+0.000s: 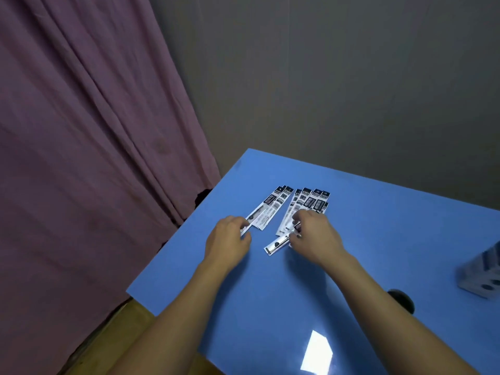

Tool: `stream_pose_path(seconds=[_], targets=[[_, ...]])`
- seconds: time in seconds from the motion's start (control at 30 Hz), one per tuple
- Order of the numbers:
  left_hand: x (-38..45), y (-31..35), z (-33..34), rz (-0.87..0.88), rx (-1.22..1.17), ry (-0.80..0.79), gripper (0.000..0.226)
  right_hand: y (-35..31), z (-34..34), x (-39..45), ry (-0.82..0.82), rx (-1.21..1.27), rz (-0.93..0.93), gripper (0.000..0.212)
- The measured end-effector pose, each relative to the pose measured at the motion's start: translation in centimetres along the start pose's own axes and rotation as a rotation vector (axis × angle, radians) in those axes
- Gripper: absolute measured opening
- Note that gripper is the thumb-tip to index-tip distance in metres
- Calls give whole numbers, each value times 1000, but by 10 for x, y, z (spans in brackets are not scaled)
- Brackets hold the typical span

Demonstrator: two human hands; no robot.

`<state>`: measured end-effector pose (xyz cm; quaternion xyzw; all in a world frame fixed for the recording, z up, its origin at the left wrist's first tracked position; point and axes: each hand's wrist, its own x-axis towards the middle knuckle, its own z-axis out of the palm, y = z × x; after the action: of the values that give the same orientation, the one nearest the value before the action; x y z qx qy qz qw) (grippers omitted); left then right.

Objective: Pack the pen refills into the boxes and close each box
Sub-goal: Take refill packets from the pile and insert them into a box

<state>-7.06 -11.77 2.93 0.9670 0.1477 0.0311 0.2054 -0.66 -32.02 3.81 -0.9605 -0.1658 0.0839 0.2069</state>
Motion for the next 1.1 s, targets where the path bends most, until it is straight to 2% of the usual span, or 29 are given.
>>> stream_pose_path(seconds=[0.27,0.53,0.73,0.83,1.1], targets=[[72,7,32,22,-51,-14,30,21,-6,18,74,22,80,35],[106,35,54,52,121,-122,57,31,-7,13,87,47,132,35],[111,34,57,49,127,-135,29,40,-6,10,91,49,162,34],[111,32,54,55,108,-122,22,41,-7,12,93,46,173,34],[113,33,33,-97,-198,-114,4,39,-7,15,90,51,160,38]])
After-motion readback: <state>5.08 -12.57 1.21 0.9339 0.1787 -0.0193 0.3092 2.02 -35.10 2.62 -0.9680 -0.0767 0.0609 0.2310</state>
